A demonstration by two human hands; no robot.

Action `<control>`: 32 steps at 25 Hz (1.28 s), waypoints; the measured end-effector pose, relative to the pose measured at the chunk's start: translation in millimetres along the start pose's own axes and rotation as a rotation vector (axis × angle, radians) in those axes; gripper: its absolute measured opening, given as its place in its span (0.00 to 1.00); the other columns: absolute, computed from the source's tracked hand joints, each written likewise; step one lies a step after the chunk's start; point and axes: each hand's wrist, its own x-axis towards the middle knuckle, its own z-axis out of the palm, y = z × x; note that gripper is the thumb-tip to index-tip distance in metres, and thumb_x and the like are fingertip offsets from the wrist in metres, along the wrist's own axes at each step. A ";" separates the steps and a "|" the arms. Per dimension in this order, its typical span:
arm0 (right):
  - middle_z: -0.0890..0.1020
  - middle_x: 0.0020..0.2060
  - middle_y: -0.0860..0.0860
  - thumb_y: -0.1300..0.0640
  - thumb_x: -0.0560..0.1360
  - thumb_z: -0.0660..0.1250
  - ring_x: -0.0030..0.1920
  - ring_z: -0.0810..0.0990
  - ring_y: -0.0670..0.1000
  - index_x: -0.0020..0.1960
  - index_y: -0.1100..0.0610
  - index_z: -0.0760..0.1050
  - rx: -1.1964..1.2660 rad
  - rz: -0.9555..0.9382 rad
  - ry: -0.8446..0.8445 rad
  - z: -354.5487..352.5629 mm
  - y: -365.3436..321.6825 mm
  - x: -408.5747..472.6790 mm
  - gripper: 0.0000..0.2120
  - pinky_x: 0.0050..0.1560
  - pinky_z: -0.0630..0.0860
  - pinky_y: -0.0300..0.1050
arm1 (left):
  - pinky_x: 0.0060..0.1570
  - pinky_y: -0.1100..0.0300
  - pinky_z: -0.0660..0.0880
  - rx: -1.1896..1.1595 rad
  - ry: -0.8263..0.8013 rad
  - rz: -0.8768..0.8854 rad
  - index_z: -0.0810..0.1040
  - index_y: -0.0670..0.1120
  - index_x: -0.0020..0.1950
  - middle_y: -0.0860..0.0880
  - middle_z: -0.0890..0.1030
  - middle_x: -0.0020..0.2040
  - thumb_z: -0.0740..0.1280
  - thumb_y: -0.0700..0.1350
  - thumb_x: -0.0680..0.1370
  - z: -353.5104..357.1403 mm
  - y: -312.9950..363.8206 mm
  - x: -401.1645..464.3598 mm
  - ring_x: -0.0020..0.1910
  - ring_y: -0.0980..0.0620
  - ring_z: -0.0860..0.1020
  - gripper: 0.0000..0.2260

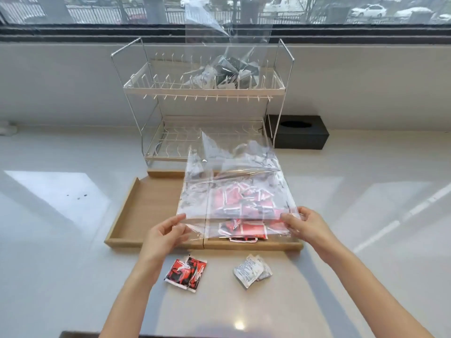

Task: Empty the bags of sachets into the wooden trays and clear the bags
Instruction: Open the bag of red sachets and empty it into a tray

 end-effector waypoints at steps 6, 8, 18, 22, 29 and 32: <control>0.77 0.31 0.52 0.60 0.72 0.68 0.32 0.74 0.51 0.47 0.61 0.72 -0.108 0.084 0.050 4.5 26.0 -0.4 0.07 0.37 0.73 0.42 | 0.35 0.69 0.75 0.278 -0.001 -0.114 0.74 0.42 0.62 0.49 0.76 0.34 0.62 0.36 0.76 -3.8 -36.9 3.4 0.29 0.57 0.76 0.14; 0.77 0.31 0.52 0.60 0.73 0.67 0.28 0.74 0.48 0.47 0.62 0.72 -0.128 0.071 0.036 5.4 18.6 -2.2 0.07 0.31 0.71 0.36 | 0.41 0.61 0.75 0.349 -0.011 -0.104 0.73 0.43 0.63 0.48 0.76 0.35 0.62 0.38 0.76 -4.9 -33.8 4.7 0.35 0.53 0.77 0.15; 0.77 0.61 0.56 0.51 0.76 0.60 0.60 0.75 0.55 0.68 0.60 0.64 -0.641 -0.007 0.014 -9.7 -20.3 39.1 0.23 0.55 0.68 0.42 | 0.52 0.56 0.64 0.818 0.019 -0.043 0.71 0.48 0.59 0.41 0.70 0.62 0.61 0.47 0.76 2.5 -1.6 46.6 0.55 0.47 0.70 0.12; 0.71 0.67 0.57 0.52 0.77 0.58 0.60 0.75 0.55 0.69 0.61 0.63 -0.657 -0.027 -0.005 4.0 -30.0 68.3 0.23 0.56 0.69 0.44 | 0.66 0.51 0.60 0.721 0.073 -0.066 0.60 0.43 0.71 0.40 0.63 0.71 0.59 0.46 0.78 12.1 5.8 84.1 0.69 0.44 0.64 0.22; 0.78 0.52 0.53 0.58 0.75 0.61 0.42 0.75 0.45 0.64 0.56 0.68 -0.455 -0.082 0.151 23.2 -34.1 103.2 0.17 0.41 0.68 0.33 | 0.63 0.50 0.68 0.520 0.170 -0.056 0.57 0.43 0.72 0.45 0.74 0.63 0.61 0.40 0.76 15.1 4.3 130.3 0.59 0.46 0.73 0.25; 0.78 0.48 0.51 0.59 0.73 0.65 0.39 0.76 0.44 0.60 0.52 0.72 -0.376 -0.098 0.165 24.7 -31.1 108.5 0.16 0.41 0.71 0.33 | 0.59 0.48 0.71 0.500 0.171 0.045 0.63 0.48 0.70 0.48 0.77 0.51 0.62 0.37 0.75 12.1 4.9 130.1 0.50 0.46 0.75 0.24</control>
